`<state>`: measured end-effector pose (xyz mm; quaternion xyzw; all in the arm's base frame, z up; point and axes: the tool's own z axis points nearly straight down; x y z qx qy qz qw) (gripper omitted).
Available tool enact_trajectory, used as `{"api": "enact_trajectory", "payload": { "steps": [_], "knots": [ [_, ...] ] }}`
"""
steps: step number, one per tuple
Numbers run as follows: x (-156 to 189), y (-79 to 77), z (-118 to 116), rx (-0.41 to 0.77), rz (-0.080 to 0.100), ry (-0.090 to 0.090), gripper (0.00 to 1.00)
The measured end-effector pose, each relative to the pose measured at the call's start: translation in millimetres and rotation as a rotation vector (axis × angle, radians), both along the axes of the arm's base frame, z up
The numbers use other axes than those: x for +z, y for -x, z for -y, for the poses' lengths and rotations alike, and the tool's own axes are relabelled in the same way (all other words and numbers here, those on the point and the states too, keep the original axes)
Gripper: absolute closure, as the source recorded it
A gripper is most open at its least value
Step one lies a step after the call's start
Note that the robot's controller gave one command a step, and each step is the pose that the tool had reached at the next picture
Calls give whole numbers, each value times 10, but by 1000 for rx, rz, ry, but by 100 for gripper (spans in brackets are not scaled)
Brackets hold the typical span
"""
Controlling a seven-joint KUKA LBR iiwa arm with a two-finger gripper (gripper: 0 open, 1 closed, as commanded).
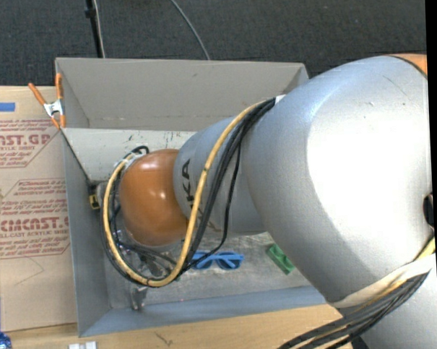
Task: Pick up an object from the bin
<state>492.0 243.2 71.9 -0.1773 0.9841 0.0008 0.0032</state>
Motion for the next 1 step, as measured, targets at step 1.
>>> {"api": "enact_trajectory", "payload": {
  "steps": [1],
  "knots": [
    [94,-428,1151,105,-3,6,0]
  ]
}}
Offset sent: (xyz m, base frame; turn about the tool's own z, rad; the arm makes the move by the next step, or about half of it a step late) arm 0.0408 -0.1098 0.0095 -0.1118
